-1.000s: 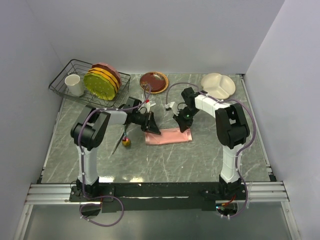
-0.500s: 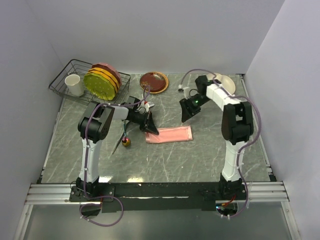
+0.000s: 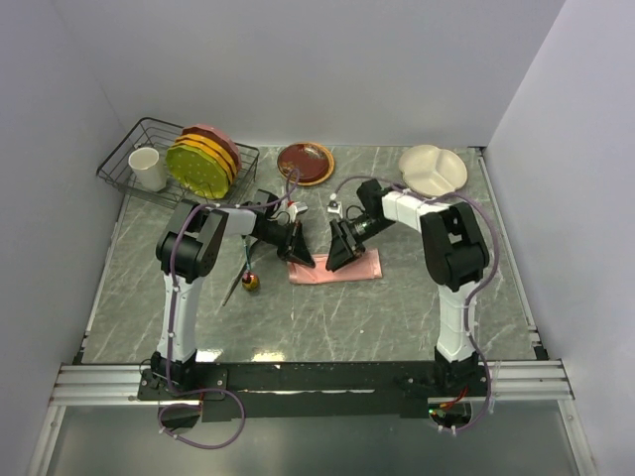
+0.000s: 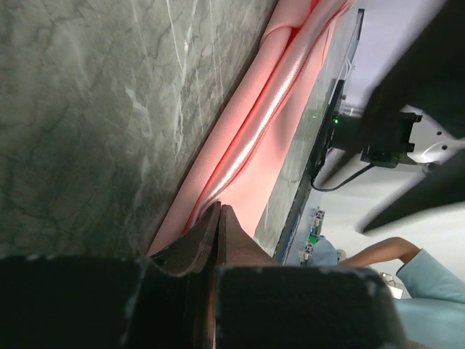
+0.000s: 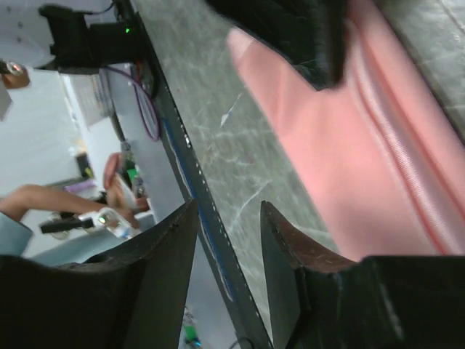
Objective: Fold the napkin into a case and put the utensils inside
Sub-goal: Smooth out the smaller rectangle-folded napkin at the center of the board.
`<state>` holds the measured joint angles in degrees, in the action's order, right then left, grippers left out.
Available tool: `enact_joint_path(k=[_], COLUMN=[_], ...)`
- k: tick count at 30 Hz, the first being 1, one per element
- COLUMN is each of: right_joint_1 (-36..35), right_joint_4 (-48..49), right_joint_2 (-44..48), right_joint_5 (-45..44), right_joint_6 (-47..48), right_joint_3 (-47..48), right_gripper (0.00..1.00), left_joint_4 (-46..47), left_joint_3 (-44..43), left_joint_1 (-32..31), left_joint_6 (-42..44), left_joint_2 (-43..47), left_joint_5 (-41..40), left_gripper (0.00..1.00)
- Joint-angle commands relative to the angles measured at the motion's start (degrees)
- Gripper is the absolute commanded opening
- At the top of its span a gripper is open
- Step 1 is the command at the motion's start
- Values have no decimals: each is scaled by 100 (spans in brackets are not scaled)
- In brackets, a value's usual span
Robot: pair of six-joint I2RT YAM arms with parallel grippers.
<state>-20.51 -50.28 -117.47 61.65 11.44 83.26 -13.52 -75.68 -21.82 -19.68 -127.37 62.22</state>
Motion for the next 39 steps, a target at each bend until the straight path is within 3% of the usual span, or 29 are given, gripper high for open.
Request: enact_joint_path(k=[1, 7, 10, 13, 17, 21, 27, 39], right_joint_1=[144, 671, 803, 821, 821, 821, 821, 821], right_joint_4=[1124, 1292, 1363, 1451, 1802, 1925, 1926, 1574], right_joint_2=[-241, -698, -786, -760, -619, -593, -628, -760], right_joint_5=[24, -469, -671, -820, -944, -1163, -1400, -1920], right_joint_6=[-924, -977, -1108, -1301, -1583, -1680, -1716, -1390], right_joint_3=[-477, -829, -908, -952, -1171, -1260, -1260, -1040], right_gripper=[47, 43, 40, 37, 32, 27, 23, 22], left_joint_4=[-502, -836, -705, -555, -1161, -375, 463, -1082], left_joint_3=[-148, -412, -483, -518, -668, -81, 404, 379], left_joint_1=[-24, 55, 108, 30, -366, -814, -964, -226], left_joint_6=[500, 852, 983, 1168, 1660, 1100, 211, 1712], left_joint_2=[-253, -350, -97, 456, 915, 1223, 732, -191], left_joint_5=[-421, -404, -132, 229, 493, 554, 485, 520], left_gripper=[5, 6, 13, 26, 35, 34, 27, 30])
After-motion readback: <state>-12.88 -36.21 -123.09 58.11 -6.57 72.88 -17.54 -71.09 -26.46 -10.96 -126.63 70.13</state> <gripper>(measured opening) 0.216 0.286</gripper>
